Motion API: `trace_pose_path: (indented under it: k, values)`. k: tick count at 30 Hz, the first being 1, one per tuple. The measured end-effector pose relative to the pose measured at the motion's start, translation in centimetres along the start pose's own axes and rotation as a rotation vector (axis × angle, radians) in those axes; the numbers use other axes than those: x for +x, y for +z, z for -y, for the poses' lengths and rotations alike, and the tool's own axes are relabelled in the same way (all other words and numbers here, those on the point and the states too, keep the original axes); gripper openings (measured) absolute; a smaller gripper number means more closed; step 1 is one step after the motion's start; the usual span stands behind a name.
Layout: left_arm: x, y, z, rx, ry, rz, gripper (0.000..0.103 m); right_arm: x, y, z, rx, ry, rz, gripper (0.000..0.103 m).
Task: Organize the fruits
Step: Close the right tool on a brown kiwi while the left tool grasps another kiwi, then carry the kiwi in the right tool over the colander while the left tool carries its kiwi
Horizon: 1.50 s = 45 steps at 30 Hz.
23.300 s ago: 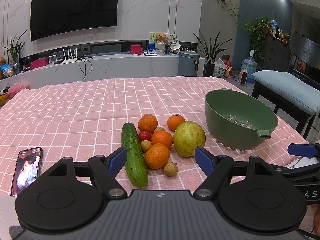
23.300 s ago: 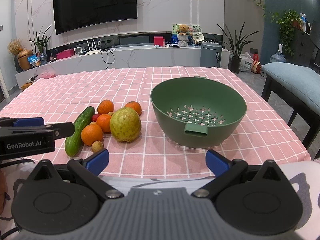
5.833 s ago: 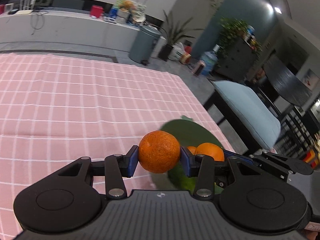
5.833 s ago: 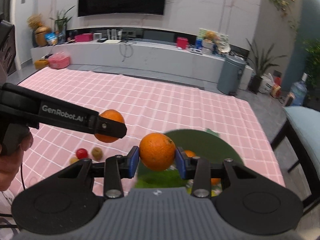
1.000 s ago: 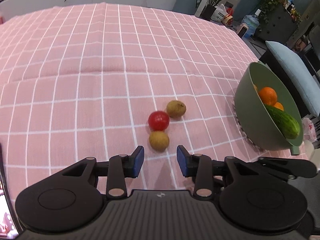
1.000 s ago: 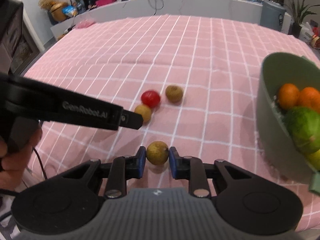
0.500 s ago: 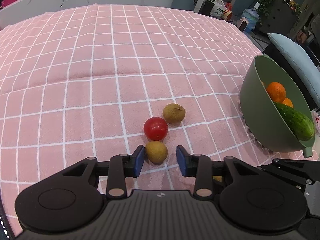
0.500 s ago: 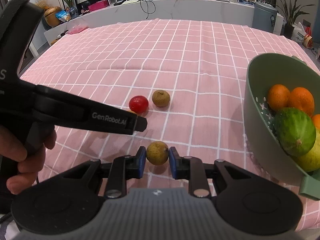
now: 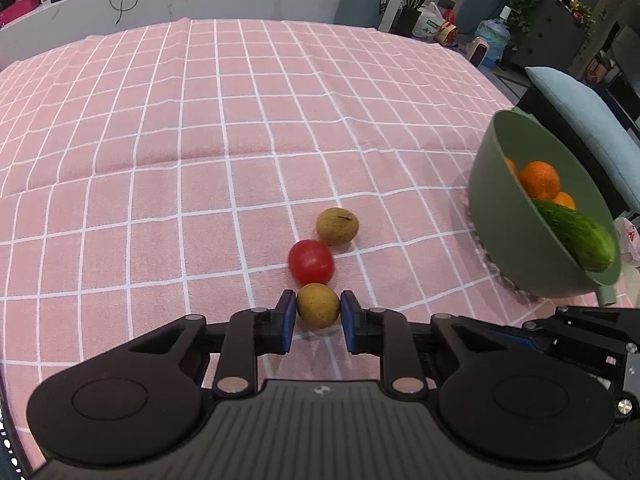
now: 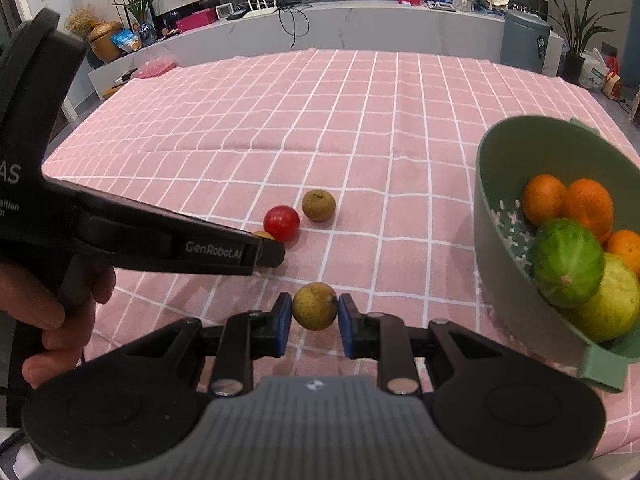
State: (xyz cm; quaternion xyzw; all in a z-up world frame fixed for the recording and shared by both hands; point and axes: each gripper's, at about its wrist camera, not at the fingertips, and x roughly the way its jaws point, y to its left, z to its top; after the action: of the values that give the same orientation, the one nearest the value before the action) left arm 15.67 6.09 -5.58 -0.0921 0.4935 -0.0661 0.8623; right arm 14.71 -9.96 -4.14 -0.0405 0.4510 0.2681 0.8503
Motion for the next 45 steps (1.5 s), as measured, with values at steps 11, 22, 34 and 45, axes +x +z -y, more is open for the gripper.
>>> trace_pose_path:
  k: [11,22,34,45]
  values:
    - [-4.1,0.5,2.4,0.059,-0.003,0.052,0.026,-4.6,0.9,0.4,-0.034,0.009,0.091,0.021]
    - [-7.5,2.6,7.6,0.169,-0.057,0.132,0.026,-10.1,1.0,3.0,-0.053,-0.050,0.190,0.021]
    - [-7.0,5.2,13.5,0.272,-0.149,0.145,0.026,-13.8,1.8,8.8,-0.015,-0.176,0.256,0.021]
    - [-3.0,7.1,16.7,0.291,-0.194,0.062,0.026,-13.1,1.5,14.6,0.084,-0.211,0.192,0.021]
